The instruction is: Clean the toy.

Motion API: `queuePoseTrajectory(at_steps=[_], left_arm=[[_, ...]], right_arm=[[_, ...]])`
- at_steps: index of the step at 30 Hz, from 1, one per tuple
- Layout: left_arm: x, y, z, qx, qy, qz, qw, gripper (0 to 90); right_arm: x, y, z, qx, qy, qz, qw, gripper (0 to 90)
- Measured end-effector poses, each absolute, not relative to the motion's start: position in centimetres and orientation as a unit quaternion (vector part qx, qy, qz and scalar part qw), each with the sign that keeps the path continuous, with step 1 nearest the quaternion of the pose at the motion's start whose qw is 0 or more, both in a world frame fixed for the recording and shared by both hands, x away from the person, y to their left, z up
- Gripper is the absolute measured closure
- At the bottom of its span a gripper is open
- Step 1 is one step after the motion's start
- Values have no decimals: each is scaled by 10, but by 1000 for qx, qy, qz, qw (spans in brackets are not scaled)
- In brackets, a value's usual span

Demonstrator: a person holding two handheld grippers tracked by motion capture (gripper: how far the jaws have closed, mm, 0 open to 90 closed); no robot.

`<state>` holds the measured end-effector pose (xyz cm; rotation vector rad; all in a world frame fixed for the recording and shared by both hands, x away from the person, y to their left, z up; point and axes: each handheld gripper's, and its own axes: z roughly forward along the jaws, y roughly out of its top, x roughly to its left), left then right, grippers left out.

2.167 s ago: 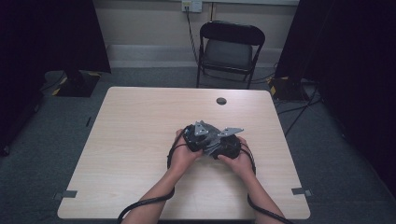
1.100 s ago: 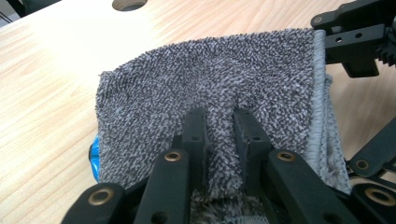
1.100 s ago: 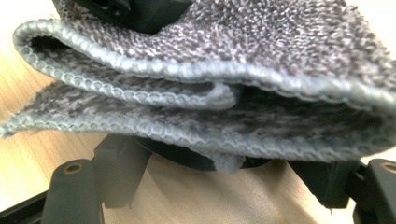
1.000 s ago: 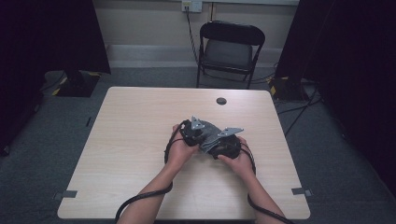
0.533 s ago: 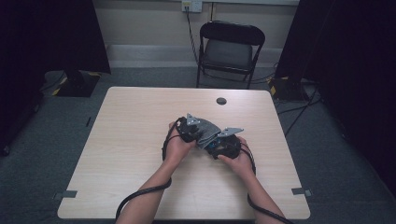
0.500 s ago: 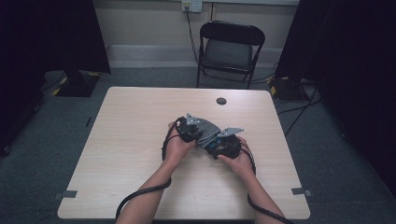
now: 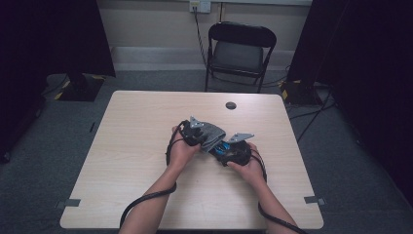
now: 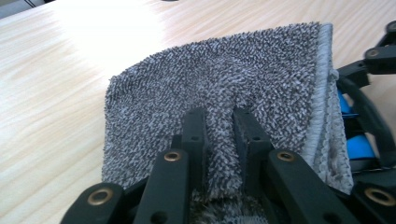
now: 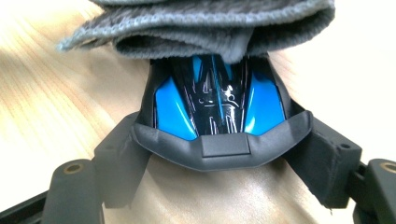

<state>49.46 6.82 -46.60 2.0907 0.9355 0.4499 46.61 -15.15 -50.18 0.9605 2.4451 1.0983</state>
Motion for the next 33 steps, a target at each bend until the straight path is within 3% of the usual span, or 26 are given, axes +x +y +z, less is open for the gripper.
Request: queuePoseTrajectory(at_steps=[33], left_arm=[[512, 86, -473, 805, 407, 188, 390, 766]], right_arm=[[466, -151, -502, 334, 849, 381, 147, 246]])
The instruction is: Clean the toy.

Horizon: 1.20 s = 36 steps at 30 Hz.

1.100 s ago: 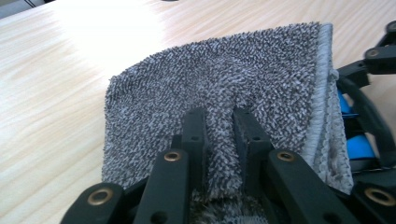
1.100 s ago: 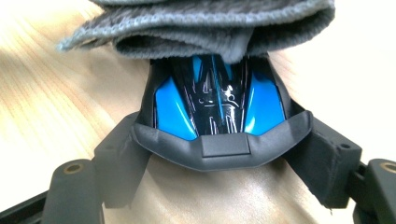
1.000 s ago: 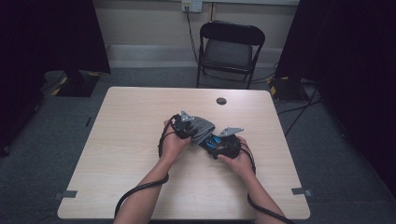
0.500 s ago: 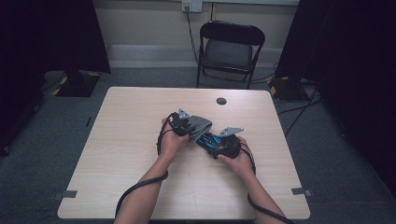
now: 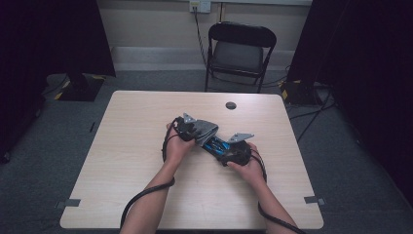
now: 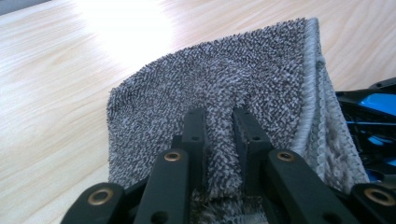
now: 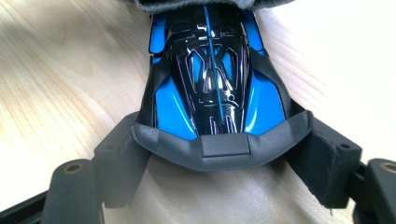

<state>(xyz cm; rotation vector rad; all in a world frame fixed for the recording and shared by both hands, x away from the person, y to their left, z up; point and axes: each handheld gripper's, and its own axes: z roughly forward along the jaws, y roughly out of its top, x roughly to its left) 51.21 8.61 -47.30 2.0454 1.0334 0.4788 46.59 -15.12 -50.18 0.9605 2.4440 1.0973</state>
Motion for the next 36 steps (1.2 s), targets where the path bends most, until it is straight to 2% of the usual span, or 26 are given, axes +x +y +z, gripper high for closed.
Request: queuePoseTrajectory(at_steps=[19, 36], left_arm=[[518, 115, -487, 798, 443, 202, 355, 768], [498, 146, -484, 793, 450, 213, 351, 767]], right_arm=[[466, -151, -502, 334, 849, 381, 147, 246], [466, -151, -502, 334, 849, 381, 147, 246]])
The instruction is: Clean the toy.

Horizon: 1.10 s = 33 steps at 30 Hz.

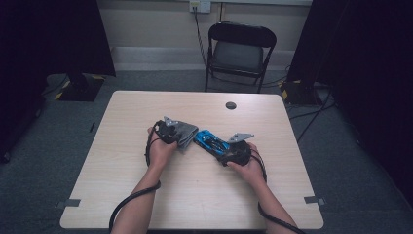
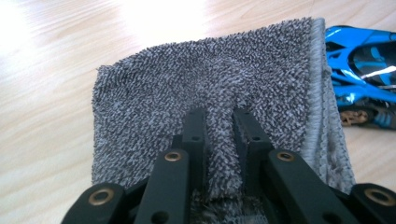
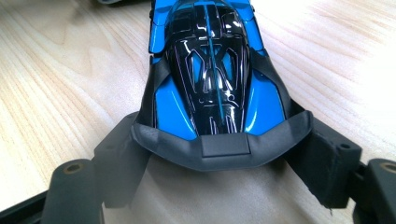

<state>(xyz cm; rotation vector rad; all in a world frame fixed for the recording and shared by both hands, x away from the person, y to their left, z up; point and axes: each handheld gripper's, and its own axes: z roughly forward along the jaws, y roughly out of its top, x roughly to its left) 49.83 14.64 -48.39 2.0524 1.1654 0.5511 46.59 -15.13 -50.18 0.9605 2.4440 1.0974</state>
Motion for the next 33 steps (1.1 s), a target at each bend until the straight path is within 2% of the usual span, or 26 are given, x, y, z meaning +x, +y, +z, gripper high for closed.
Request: queuePoseTrajectory(at_steps=[14, 33], left_arm=[[451, 161, -471, 804, 405, 212, 381, 768], [405, 142, -481, 834, 342, 187, 391, 767]], right_arm=[[466, -151, -502, 334, 849, 381, 147, 245], [466, -151, -502, 334, 850, 381, 147, 244]])
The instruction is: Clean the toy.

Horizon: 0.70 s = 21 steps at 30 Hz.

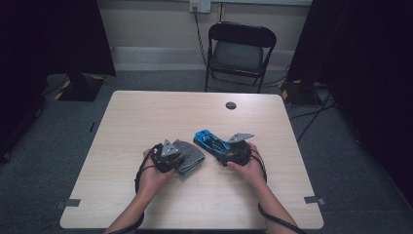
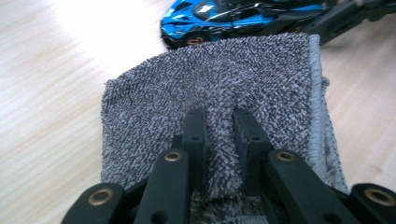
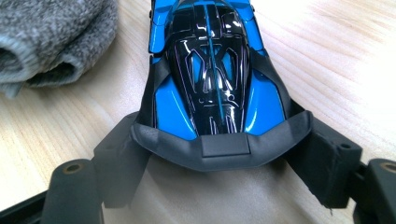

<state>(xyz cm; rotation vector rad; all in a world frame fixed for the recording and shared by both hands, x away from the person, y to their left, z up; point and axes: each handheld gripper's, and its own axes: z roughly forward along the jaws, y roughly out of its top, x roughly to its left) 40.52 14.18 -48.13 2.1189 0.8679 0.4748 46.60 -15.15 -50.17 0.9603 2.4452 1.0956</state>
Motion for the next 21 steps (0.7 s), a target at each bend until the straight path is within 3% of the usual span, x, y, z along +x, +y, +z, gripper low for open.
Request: queuePoseTrajectory(at_steps=[8, 14, 21], left_arm=[[400, 140, -479, 832, 338, 184, 398, 767], [400, 139, -483, 838, 333, 184, 391, 766], [400, 135, -484, 841, 327, 187, 389, 766]], right_arm=[[466, -152, -501, 334, 850, 381, 145, 238], [465, -153, -499, 329, 858, 369, 142, 186], [461, -168, -476, 344, 833, 417, 119, 179]])
